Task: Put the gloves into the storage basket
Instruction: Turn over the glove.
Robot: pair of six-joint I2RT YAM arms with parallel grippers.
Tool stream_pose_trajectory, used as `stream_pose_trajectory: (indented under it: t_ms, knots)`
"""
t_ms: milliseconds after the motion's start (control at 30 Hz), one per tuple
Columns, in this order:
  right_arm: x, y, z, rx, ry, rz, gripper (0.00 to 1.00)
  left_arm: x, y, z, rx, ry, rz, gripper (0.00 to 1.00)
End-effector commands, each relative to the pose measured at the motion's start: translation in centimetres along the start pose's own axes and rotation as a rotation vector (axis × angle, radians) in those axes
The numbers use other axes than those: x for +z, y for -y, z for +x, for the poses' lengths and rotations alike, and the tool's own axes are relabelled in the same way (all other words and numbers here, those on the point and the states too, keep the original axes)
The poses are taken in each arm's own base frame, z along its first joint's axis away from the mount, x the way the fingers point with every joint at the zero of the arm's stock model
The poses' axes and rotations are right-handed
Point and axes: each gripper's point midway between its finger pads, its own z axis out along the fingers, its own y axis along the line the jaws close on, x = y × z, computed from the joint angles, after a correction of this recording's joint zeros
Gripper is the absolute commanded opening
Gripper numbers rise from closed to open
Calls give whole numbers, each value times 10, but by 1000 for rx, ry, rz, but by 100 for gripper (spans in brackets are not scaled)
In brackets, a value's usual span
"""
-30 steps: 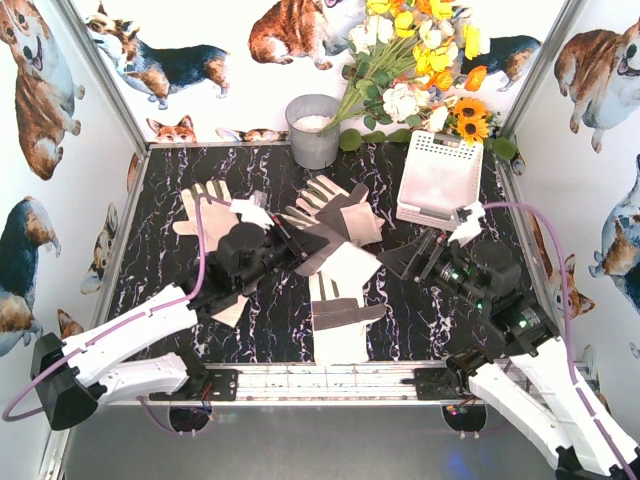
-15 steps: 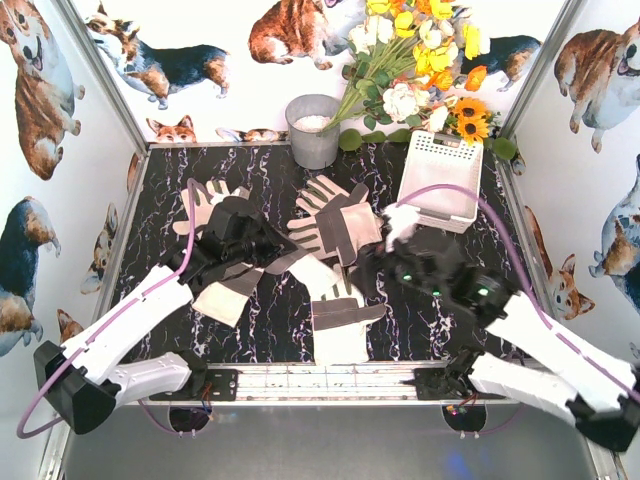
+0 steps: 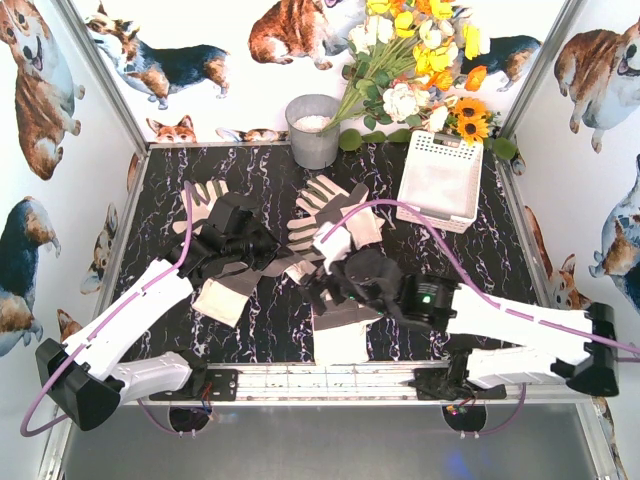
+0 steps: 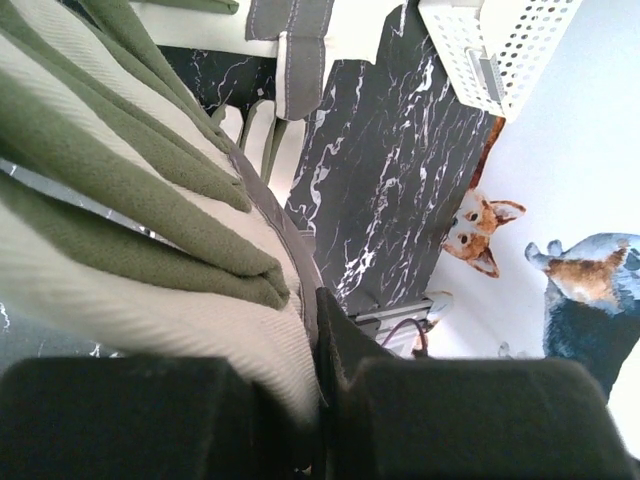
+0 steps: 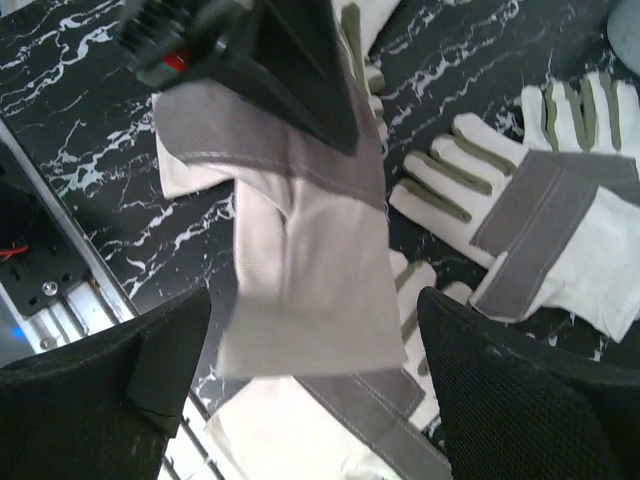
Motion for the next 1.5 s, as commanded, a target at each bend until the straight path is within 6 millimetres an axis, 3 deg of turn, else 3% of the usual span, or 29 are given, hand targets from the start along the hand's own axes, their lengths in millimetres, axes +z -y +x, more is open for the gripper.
stream_pose_trajectory:
  t_ms: [0, 200, 300, 667, 833, 867, 1000, 1067, 1300, 1467]
  knots:
    - [11, -12, -57, -25, 184, 26, 86, -5, 11, -3, -57, -3, 23, 0]
    - [32, -21, -56, -124, 166, 66, 82, -2, 17, 1, -64, -35, 39, 0]
    - [40, -18, -56, -172, 154, 112, 75, -2, 17, 2, -64, -38, 39, 0]
    - [56, -12, -51, -239, 125, 186, 31, -3, 22, 5, -53, -59, 55, 0]
    - [60, -8, -50, -190, 120, 232, 0, -8, 27, 2, -6, -50, 72, 0]
    - [58, -5, -51, -162, 124, 251, 0, -11, 29, -2, 14, -29, 75, 3]
    - [45, 4, -49, -69, 136, 289, 0, -17, 31, -15, 88, 33, 75, 48]
    - [35, 10, -47, -21, 134, 297, 0, -21, 29, -21, 128, 45, 67, 65]
    - [12, 31, -30, 213, 87, 214, 0, -51, 36, -54, 255, 179, 123, 86]
    - [-8, 37, -40, 326, 86, 46, 0, -74, 38, -59, 314, 253, 206, 93]
